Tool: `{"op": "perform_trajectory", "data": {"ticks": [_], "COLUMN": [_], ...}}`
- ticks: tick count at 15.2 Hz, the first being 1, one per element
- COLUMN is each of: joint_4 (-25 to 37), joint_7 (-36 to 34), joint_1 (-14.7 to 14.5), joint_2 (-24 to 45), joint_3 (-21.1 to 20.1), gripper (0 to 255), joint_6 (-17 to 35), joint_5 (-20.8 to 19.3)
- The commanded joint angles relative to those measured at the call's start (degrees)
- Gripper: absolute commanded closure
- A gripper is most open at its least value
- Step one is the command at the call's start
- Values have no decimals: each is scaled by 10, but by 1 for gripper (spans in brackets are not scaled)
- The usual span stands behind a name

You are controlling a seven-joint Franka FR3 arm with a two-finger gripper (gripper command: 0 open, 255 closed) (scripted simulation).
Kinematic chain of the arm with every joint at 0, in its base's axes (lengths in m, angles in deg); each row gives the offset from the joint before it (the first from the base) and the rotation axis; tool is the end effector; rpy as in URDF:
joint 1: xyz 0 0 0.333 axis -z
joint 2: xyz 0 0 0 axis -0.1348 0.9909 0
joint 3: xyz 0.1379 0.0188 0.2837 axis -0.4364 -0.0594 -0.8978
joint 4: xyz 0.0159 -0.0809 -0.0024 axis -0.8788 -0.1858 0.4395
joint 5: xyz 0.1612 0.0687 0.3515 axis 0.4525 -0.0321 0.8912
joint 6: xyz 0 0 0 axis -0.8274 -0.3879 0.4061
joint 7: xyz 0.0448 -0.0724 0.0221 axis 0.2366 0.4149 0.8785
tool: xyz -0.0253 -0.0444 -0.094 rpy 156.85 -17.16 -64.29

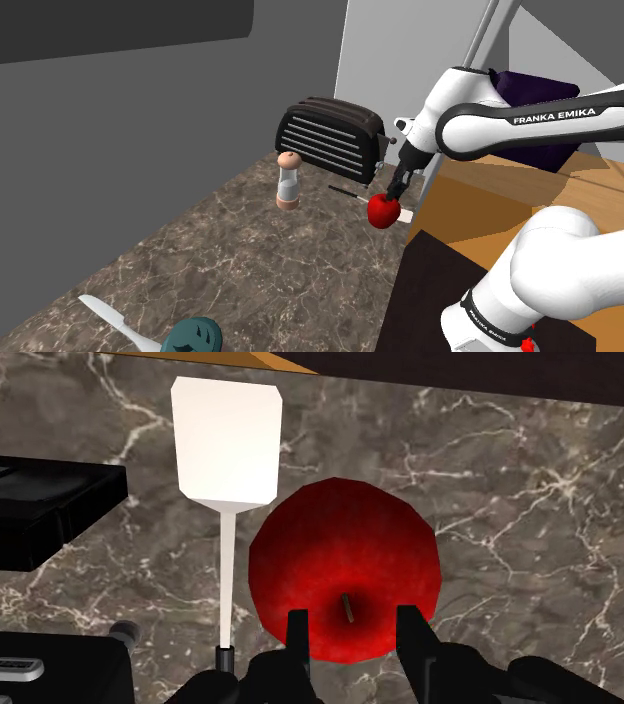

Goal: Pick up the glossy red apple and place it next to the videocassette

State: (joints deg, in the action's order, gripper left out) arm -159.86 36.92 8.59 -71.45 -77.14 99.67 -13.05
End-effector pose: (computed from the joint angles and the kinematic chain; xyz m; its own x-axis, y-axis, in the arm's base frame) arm 0.3072 -0.0472 0.3989 0.9047 0.3894 0.1728 0.3973 -0.9176 -0.0124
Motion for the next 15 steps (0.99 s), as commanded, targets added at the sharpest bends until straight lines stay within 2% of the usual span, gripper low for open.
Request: {"op": "perform_trajectory", "data": {"ticks": [1,5,9,15], "joint_4": [0,0,49,49], "joint_7": [0,0,-2,-2], "joint_1": [0,0,5,5], "joint_2": [0,0,-46,-46], "joint_3": [0,0,-4,-4], "gripper": [0,0,0,0], "joint_6": [0,0,-96,-96], "joint_5": [0,0,-2,-2]}}
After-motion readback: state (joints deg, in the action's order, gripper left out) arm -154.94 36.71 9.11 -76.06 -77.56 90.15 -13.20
